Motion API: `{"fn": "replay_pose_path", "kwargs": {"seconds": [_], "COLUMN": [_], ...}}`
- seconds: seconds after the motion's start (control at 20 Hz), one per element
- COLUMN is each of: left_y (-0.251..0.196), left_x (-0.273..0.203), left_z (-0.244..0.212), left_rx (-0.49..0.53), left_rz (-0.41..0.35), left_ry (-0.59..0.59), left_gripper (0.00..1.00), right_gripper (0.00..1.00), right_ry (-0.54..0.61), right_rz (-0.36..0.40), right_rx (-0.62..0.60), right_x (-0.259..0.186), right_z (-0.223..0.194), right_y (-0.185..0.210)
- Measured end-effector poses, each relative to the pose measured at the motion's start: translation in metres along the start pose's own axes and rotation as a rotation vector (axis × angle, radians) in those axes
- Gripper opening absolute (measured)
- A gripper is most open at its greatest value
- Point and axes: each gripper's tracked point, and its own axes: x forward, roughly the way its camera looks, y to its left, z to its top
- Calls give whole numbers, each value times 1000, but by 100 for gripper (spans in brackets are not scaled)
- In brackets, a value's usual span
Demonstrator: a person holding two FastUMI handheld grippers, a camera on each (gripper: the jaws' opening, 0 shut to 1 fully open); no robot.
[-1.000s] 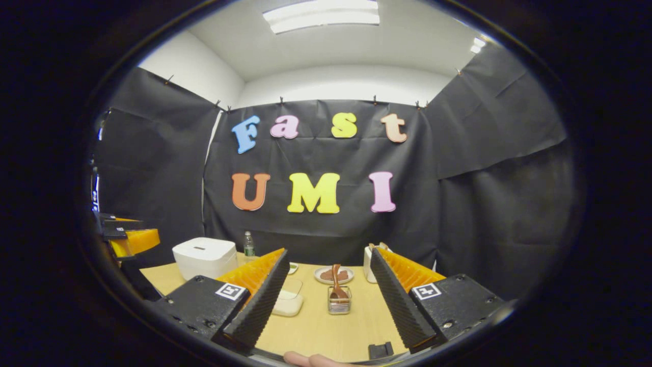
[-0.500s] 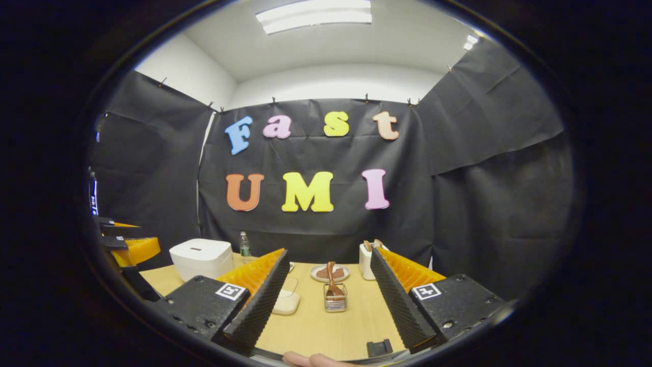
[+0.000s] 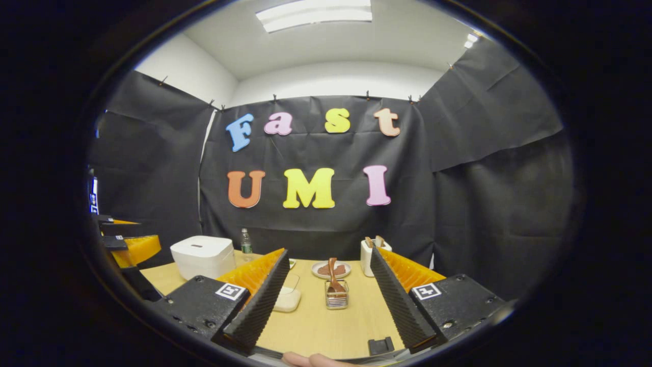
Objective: Close the left gripper, press the button to open the rice cooker; take a wooden spoon from the chopstick holder with the right hand, scoop a spoonful of rice and pour it into the rice cooker, then put the wooden spoon back into the chopstick holder.
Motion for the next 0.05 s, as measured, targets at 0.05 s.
{"fn": "replay_pose_path", "kwargs": {"seconds": [0.05], "left_y": [1], "left_x": [-1], "left_z": [0], "left_rx": [-6], "left_rz": [2], "left_ry": [-1], "left_gripper": [95], "right_gripper": [100], "right_ry": [0], "right_rz": [2], "right_rx": [-2], "right_x": [0], "right_z": [0], "right_y": [0]}}
